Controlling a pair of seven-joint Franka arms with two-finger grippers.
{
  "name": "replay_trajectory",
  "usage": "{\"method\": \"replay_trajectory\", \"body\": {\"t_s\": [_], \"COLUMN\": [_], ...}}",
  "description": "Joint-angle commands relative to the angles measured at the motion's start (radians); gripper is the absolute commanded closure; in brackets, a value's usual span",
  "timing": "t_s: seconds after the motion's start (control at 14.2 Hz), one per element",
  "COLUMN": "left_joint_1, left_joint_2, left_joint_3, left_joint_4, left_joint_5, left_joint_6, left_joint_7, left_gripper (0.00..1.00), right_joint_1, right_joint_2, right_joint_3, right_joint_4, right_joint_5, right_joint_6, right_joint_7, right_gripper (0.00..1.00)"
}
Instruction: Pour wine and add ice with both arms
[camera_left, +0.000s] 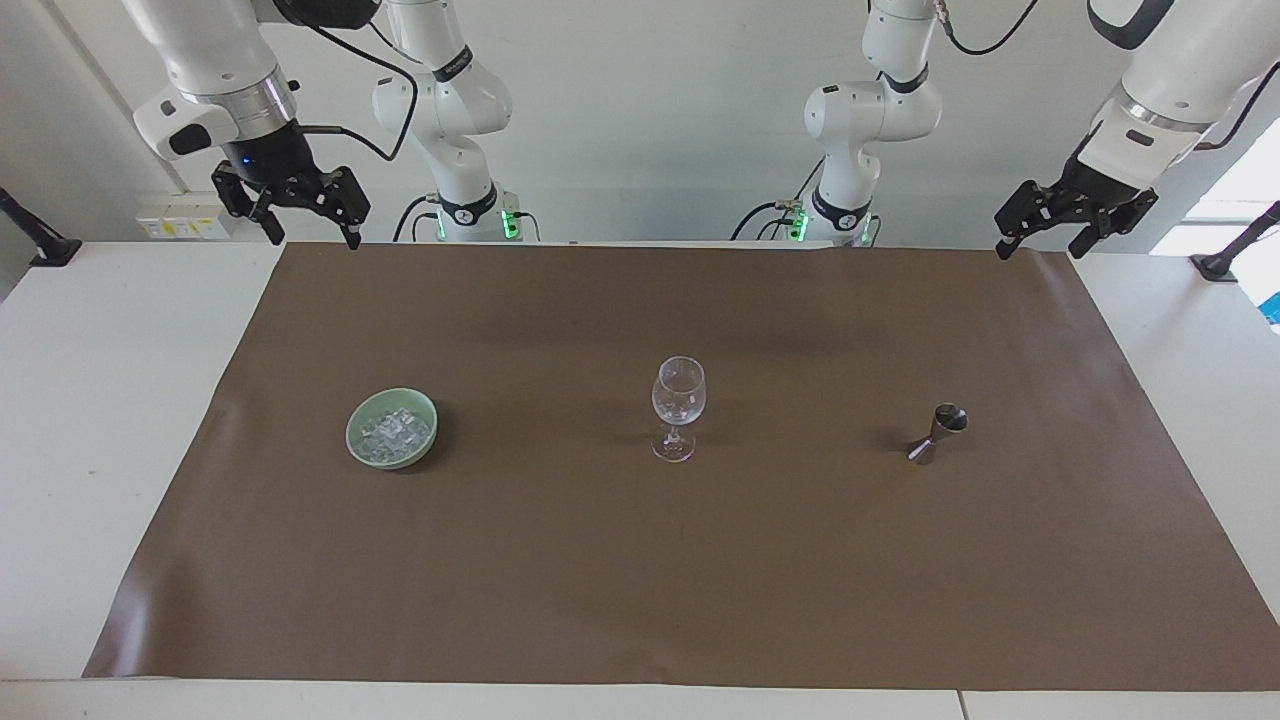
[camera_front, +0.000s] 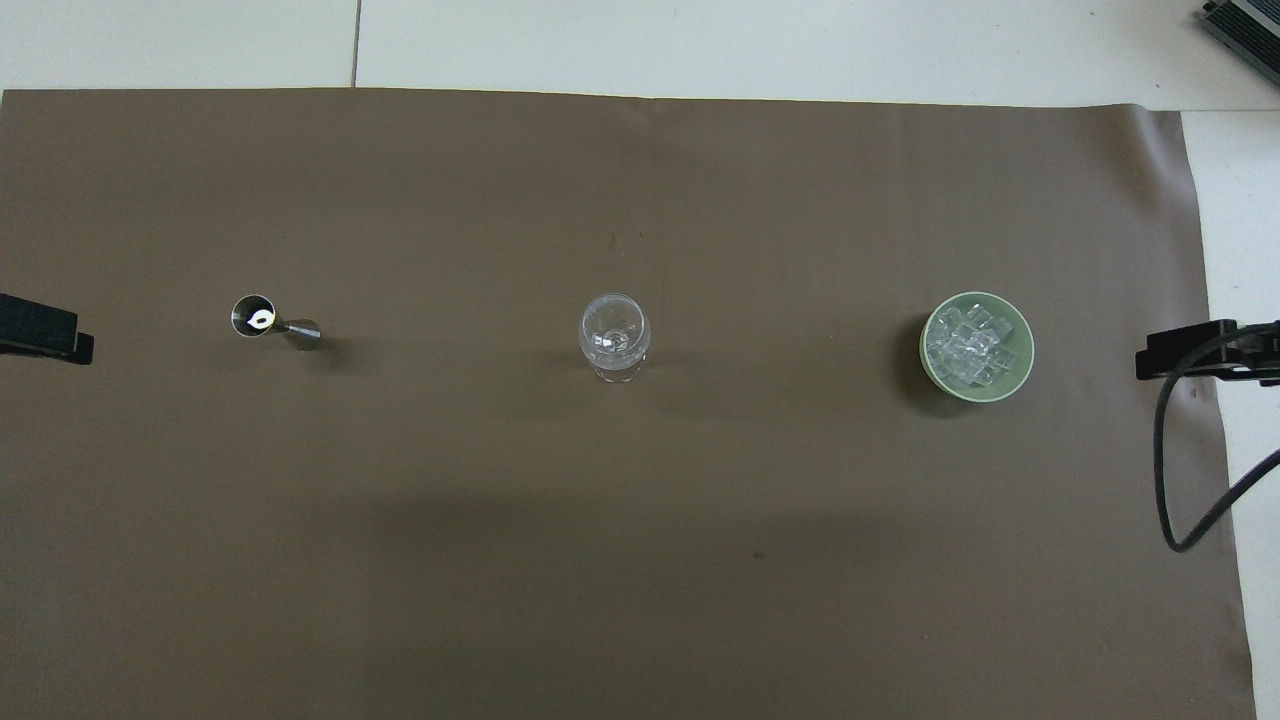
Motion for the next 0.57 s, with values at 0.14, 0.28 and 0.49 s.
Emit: {"method": "replay_trajectory", "body": {"t_s": [0.14, 0.28, 0.49], "left_joint_1": [-0.004, -0.006, -0.004], "left_joint_2": [-0.026, -0.026, -0.027], "left_joint_3": [0.003, -0.001, -0.003], "left_joint_4": [-0.035, -0.037, -0.038], "left_joint_5": [-0.009, -0.009, -0.009], "left_joint_6": [0.031, 0.031, 0.031], "left_joint_7": [-0.001, 0.002, 0.0], "left_gripper": [0.0, 0.0, 0.0], "right_joint_1": [-0.013, -0.013, -0.013], "right_joint_2": [-0.026, -0.026, -0.026], "right_joint_3": [0.008, 0.008, 0.008], "right_joint_4": [-0.027, -0.025, -0.025], "right_joint_5": [0.017, 0.017, 0.017], "right_joint_6": [-0.004, -0.004, -0.004], "right_joint_7": [-0.026, -0.026, -0.026], "right_gripper": [0.0, 0.0, 0.0]}}
